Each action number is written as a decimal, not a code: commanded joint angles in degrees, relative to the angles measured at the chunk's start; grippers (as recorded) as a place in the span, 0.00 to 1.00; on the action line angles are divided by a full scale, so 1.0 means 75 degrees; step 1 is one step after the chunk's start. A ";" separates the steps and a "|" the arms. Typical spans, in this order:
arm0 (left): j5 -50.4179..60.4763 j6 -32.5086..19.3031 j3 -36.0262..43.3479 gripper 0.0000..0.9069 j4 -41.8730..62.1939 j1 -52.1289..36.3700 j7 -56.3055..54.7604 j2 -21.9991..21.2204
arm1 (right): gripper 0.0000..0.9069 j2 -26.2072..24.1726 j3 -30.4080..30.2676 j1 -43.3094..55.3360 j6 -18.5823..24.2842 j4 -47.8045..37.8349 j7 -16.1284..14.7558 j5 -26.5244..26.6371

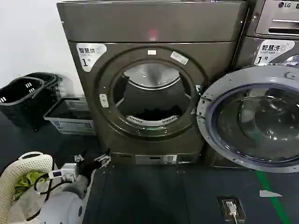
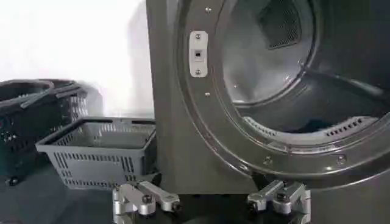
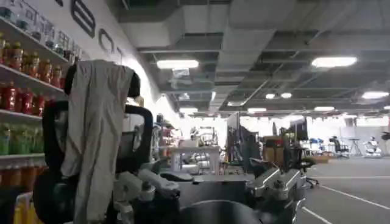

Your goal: Grasp the clothes from the dryer.

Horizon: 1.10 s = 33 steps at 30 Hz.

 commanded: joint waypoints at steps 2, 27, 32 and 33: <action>0.0016 0.0374 0.0015 1.00 0.0002 -0.0006 0.0005 0.0001 | 1.00 0.0005 -0.0090 -0.0004 0.0504 -0.0063 0.0259 0.0175; -0.0111 0.0374 0.0107 1.00 0.0134 -0.0116 -0.0052 -0.0023 | 1.00 -0.0063 -0.0091 0.0041 0.0441 -0.0218 0.0744 0.0302; -0.0100 0.0374 0.0178 1.00 0.0120 -0.0074 -0.0069 -0.0069 | 1.00 -0.0052 -0.0074 0.0056 0.0461 -0.0249 0.0748 0.0306; -0.0095 0.0374 0.0198 1.00 0.0104 -0.0065 -0.0070 -0.0071 | 1.00 -0.0047 -0.0074 0.0050 0.0464 -0.0262 0.0758 0.0306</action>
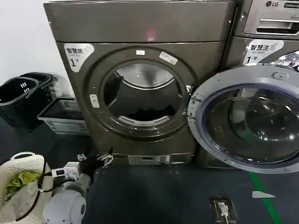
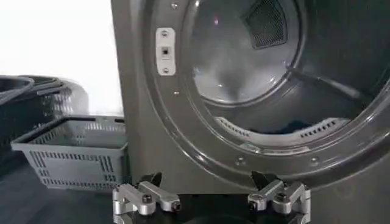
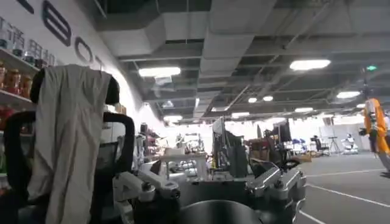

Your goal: Grasp the clothes from the dryer.

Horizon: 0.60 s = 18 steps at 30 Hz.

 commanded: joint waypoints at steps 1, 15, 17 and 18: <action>0.0013 0.0374 0.0027 1.00 -0.0023 0.0014 -0.0005 -0.0012 | 1.00 0.0004 0.0001 -0.0002 0.0012 -0.0001 0.0024 0.0007; -0.0044 0.0374 0.0026 1.00 -0.0042 0.0053 -0.0015 -0.0035 | 1.00 0.0009 0.0052 -0.0041 0.0076 -0.0091 0.0029 0.0010; -0.0048 0.0374 0.0027 1.00 -0.0061 0.0076 0.0022 -0.0027 | 1.00 0.0013 0.0064 -0.0052 0.0081 -0.0100 0.0026 0.0011; -0.0043 0.0374 0.0031 1.00 -0.0071 0.0074 0.0026 -0.0026 | 1.00 0.0018 0.0064 -0.0053 0.0081 -0.0096 0.0023 0.0012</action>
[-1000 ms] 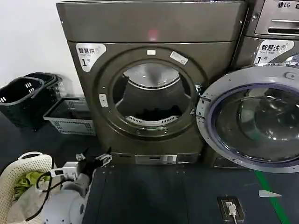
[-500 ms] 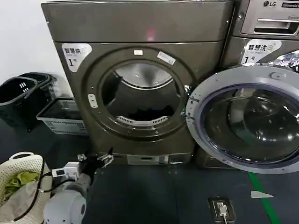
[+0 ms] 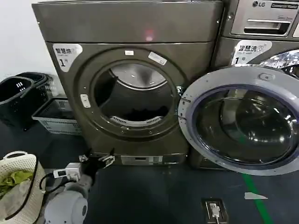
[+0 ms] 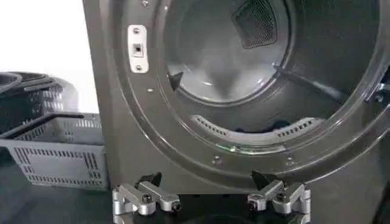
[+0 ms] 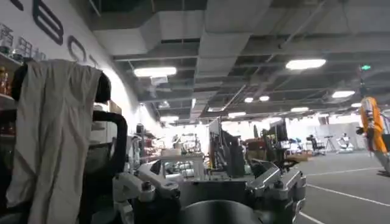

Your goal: Grasp the clothes from the dryer.

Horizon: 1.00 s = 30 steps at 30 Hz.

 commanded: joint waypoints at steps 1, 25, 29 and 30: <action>-0.0026 0.0375 0.0009 1.00 -0.0020 -0.0004 0.0021 0.0003 | 1.00 0.0007 0.0001 -0.0006 0.0003 0.0001 0.0002 0.0003; 0.0281 0.0375 0.0188 1.00 -0.0056 -0.0060 0.0227 0.0007 | 1.00 -0.0058 0.0100 -0.0048 0.0589 -0.0263 0.0475 0.0114; 0.0302 0.0375 0.0213 1.00 -0.0029 -0.0079 0.0228 0.0000 | 1.00 -0.0054 0.0103 -0.0048 0.0594 -0.0262 0.0488 0.0124; 0.0316 0.0375 0.0220 1.00 -0.0030 -0.0076 0.0237 0.0002 | 1.00 -0.0047 0.0102 -0.0046 0.0595 -0.0260 0.0490 0.0124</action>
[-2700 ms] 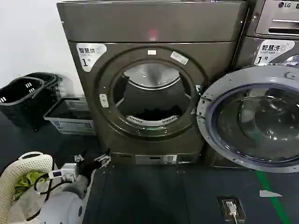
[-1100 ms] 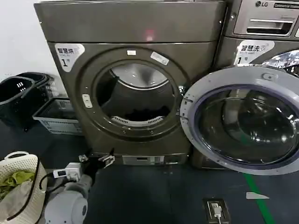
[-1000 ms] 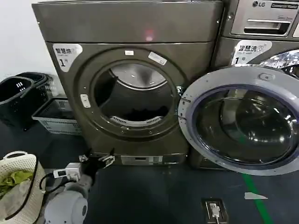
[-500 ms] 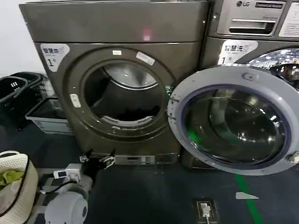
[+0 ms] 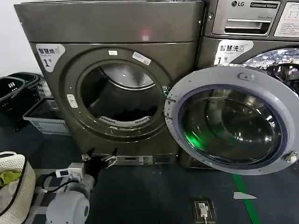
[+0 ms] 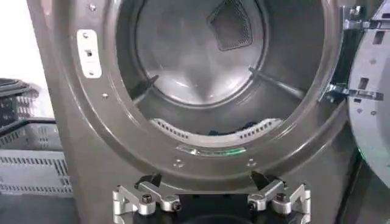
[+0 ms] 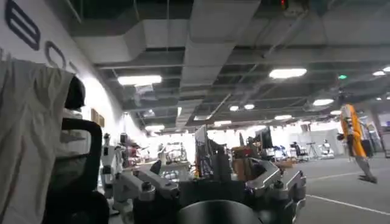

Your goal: Grasp the clothes from the dryer.

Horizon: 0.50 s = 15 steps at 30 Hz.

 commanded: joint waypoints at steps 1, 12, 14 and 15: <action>0.0032 0.0375 0.0020 1.00 0.0013 0.0004 0.0021 0.0008 | 1.00 0.0011 0.0002 0.0001 0.0024 -0.0008 0.0028 0.0007; 0.0043 0.0375 0.0050 1.00 0.0039 -0.0010 0.0030 0.0007 | 1.00 0.0026 -0.0004 0.0009 0.0012 0.0013 0.0026 0.0014; 0.0045 0.0375 0.0065 1.00 0.0035 -0.0005 0.0040 0.0010 | 1.00 0.0022 -0.0003 0.0012 0.0015 0.0019 0.0025 0.0014; 0.0046 0.0375 0.0069 1.00 0.0035 -0.0001 0.0042 0.0010 | 1.00 0.0022 0.0003 0.0009 0.0015 0.0016 0.0026 0.0016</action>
